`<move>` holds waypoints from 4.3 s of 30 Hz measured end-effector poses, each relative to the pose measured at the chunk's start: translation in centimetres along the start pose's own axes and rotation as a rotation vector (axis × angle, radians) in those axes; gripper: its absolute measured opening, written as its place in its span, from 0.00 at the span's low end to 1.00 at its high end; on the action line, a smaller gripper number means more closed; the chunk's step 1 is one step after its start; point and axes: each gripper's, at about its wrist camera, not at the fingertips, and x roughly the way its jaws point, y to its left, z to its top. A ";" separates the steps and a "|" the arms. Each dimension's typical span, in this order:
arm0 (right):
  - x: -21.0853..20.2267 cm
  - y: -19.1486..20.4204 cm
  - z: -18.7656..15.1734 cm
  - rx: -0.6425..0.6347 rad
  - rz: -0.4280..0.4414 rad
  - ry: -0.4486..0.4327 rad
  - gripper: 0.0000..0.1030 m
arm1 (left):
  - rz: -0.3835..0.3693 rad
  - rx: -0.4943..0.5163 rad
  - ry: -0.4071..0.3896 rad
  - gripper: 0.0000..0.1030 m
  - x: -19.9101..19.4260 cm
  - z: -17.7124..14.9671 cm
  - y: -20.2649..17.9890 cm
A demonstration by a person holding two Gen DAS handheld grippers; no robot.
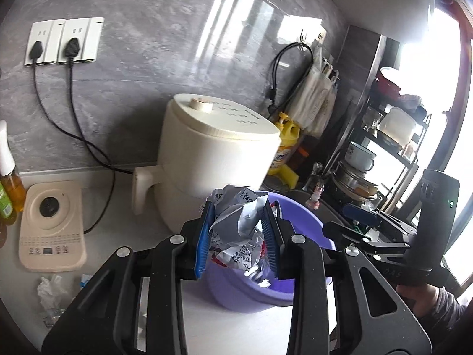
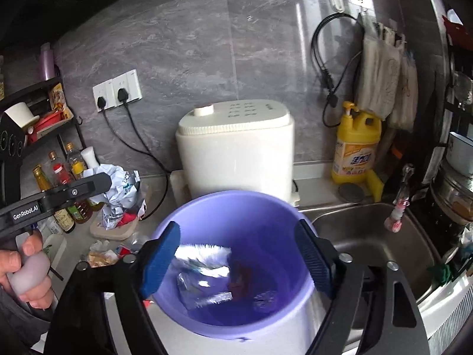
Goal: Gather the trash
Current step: 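Carry both items over the purple bucket and open both tools to drop them, then move both open tools back to the trash pile, then grasp the dark foil snack bag with the left tool while the right tool grasps brown paper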
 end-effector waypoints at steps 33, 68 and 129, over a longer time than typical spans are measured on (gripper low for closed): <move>-3.0 -2.5 -3.0 0.054 0.086 0.016 0.92 | 0.231 -0.026 0.002 0.94 -2.3 -2.9 -0.4; 6.2 20.0 -6.6 -0.301 0.509 0.249 0.69 | 0.534 -0.343 0.038 0.74 -14.1 -13.9 14.0; 7.6 20.7 -2.9 -0.214 0.476 0.231 0.23 | 0.368 -0.278 0.046 0.31 -10.0 -9.0 17.1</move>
